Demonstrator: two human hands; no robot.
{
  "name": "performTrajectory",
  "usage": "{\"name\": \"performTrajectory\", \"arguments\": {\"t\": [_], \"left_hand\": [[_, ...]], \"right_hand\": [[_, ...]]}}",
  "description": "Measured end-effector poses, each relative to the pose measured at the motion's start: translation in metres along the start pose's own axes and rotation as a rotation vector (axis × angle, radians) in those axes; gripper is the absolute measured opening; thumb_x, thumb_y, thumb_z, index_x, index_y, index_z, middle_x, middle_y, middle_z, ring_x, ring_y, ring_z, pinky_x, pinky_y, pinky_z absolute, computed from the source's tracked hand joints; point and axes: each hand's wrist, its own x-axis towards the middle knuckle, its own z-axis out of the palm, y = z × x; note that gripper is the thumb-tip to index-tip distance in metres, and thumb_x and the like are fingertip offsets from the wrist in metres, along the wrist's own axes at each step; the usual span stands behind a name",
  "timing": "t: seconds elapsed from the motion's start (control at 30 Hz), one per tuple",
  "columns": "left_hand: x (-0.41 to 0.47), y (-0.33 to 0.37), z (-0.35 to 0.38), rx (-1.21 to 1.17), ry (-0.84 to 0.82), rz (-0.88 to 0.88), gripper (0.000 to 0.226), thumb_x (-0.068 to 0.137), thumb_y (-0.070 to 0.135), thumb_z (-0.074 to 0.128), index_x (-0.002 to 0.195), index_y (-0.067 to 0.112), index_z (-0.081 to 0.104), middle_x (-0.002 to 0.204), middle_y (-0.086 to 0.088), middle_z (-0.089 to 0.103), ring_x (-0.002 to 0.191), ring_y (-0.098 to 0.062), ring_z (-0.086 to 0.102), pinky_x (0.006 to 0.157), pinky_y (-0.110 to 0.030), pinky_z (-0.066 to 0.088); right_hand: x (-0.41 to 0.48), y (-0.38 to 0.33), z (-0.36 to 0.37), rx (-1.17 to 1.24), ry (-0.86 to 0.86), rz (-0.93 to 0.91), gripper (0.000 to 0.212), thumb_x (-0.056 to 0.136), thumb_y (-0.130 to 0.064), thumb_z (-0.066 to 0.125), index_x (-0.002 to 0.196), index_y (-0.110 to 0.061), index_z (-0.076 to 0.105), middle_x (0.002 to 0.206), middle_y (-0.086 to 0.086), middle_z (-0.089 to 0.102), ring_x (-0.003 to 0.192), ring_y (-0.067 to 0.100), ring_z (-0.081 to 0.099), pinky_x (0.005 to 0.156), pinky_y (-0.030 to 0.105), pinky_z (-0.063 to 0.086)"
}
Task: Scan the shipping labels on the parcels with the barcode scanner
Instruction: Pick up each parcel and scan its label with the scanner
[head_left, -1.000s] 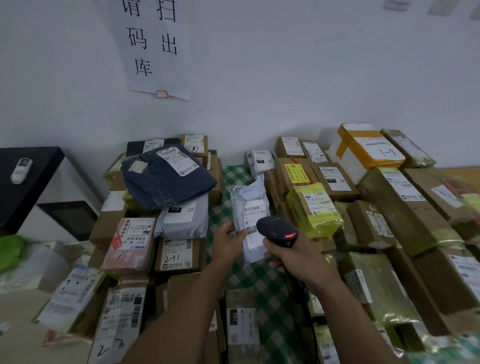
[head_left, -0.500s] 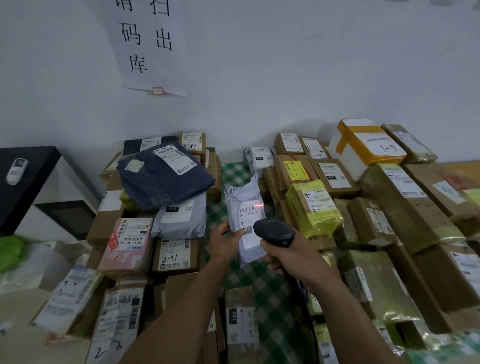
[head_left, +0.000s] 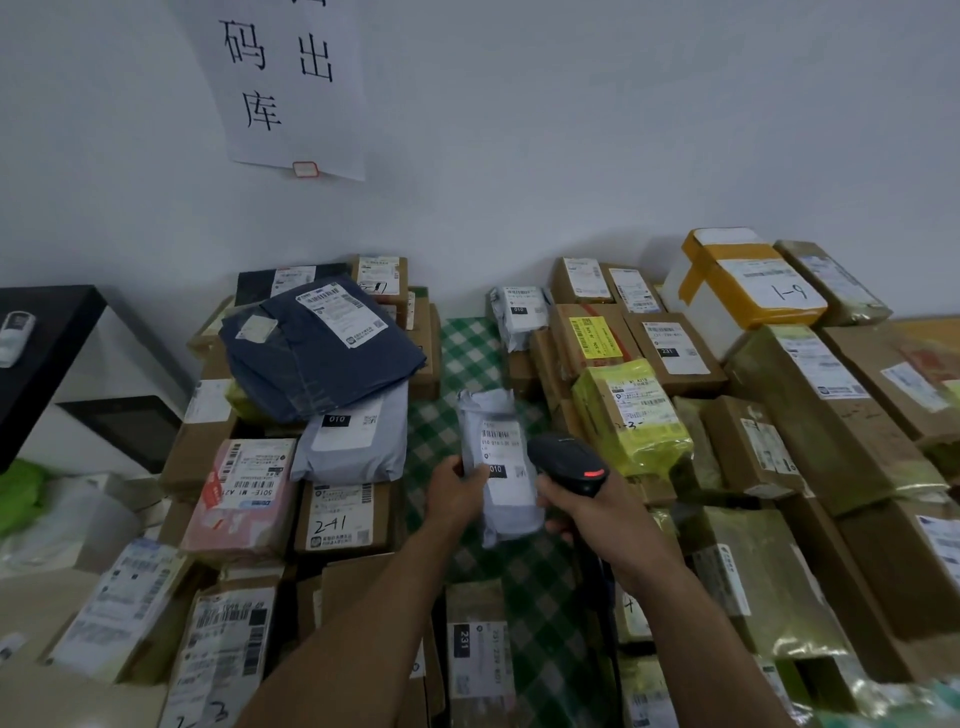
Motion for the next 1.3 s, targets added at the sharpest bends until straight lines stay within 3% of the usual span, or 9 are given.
{"name": "performTrajectory", "arguments": {"t": [0.13, 0.3, 0.43, 0.57, 0.73, 0.93, 1.07, 1.2, 1.3], "left_hand": [[0.023, 0.000, 0.017, 0.141, -0.031, -0.044, 0.026, 0.102, 0.020, 0.063, 0.125, 0.008, 0.065, 0.122, -0.010, 0.070, 0.101, -0.025, 0.067, 0.087, -0.036, 0.058], [0.049, 0.003, 0.045, 0.166, -0.038, -0.099, 0.003, 0.098, 0.019, 0.066, 0.101, 0.019, 0.065, 0.113, -0.004, 0.071, 0.105, -0.025, 0.069, 0.097, -0.045, 0.058], [0.072, 0.000, 0.066, 0.149, -0.023, -0.109, 0.023, 0.096, 0.018, 0.071, 0.117, 0.010, 0.070, 0.122, -0.009, 0.072, 0.106, -0.027, 0.068, 0.092, -0.040, 0.058], [0.086, -0.003, 0.077, 0.094, -0.069, -0.116, 0.023, 0.101, 0.018, 0.066, 0.123, 0.011, 0.068, 0.125, -0.007, 0.070, 0.100, -0.018, 0.064, 0.083, -0.030, 0.054], [0.085, -0.032, 0.084, 0.190, -0.022, -0.148, 0.044, 0.099, 0.009, 0.067, 0.141, 0.017, 0.061, 0.132, -0.003, 0.066, 0.116, -0.023, 0.065, 0.098, -0.036, 0.056], [0.081, -0.044, 0.092, 0.076, -0.127, -0.211, 0.025, 0.104, 0.003, 0.055, 0.111, 0.020, 0.072, 0.117, -0.009, 0.075, 0.104, -0.027, 0.072, 0.071, -0.024, 0.060], [0.078, -0.025, 0.084, 0.012, -0.192, -0.181, 0.041, 0.100, -0.004, 0.058, 0.139, 0.009, 0.059, 0.133, -0.004, 0.064, 0.093, -0.009, 0.065, 0.062, -0.007, 0.052], [0.055, -0.011, 0.063, 0.189, -0.143, -0.098, 0.054, 0.099, -0.002, 0.060, 0.150, 0.010, 0.049, 0.147, -0.007, 0.055, 0.127, -0.023, 0.057, 0.091, -0.014, 0.043], [0.022, -0.015, 0.039, 0.343, -0.127, 0.051, 0.047, 0.100, 0.006, 0.061, 0.146, 0.007, 0.052, 0.146, -0.009, 0.054, 0.130, -0.023, 0.054, 0.093, -0.016, 0.038]], "right_hand": [[0.014, 0.005, -0.010, 0.045, 0.021, 0.036, 0.022, 0.096, -0.019, 0.074, 0.118, -0.022, 0.070, 0.090, 0.002, 0.077, 0.070, 0.012, 0.069, 0.059, 0.022, 0.053], [0.034, 0.015, -0.019, 0.071, 0.052, 0.082, 0.022, 0.096, -0.021, 0.075, 0.117, -0.020, 0.070, 0.097, 0.008, 0.078, 0.070, 0.012, 0.069, 0.063, 0.024, 0.055], [0.048, 0.023, -0.021, 0.108, 0.093, 0.103, 0.017, 0.096, -0.016, 0.074, 0.113, -0.015, 0.071, 0.088, 0.005, 0.076, 0.068, 0.016, 0.066, 0.063, 0.025, 0.056], [0.060, 0.027, -0.023, 0.067, 0.091, 0.099, 0.013, 0.096, -0.016, 0.074, 0.109, -0.018, 0.073, 0.090, 0.005, 0.078, 0.072, 0.018, 0.067, 0.066, 0.027, 0.056], [0.075, 0.030, -0.023, 0.032, 0.090, 0.129, 0.015, 0.095, -0.019, 0.075, 0.109, -0.016, 0.072, 0.088, 0.007, 0.077, 0.068, 0.013, 0.069, 0.066, 0.026, 0.057], [0.083, 0.039, -0.023, 0.075, 0.132, 0.142, 0.014, 0.092, -0.019, 0.078, 0.105, -0.018, 0.073, 0.077, -0.001, 0.077, 0.065, 0.012, 0.069, 0.061, 0.026, 0.055], [0.082, 0.040, -0.019, 0.082, 0.094, 0.103, 0.015, 0.093, -0.017, 0.077, 0.106, -0.016, 0.073, 0.077, -0.002, 0.077, 0.066, 0.013, 0.069, 0.061, 0.025, 0.054], [0.071, 0.031, -0.009, 0.086, 0.073, 0.052, 0.020, 0.092, -0.015, 0.078, 0.109, -0.021, 0.068, 0.078, -0.002, 0.076, 0.064, 0.014, 0.069, 0.062, 0.028, 0.055], [0.056, 0.028, -0.001, 0.070, 0.022, 0.015, 0.023, 0.093, -0.018, 0.078, 0.113, -0.022, 0.068, 0.084, 0.003, 0.078, 0.066, 0.017, 0.069, 0.066, 0.034, 0.054]]}}
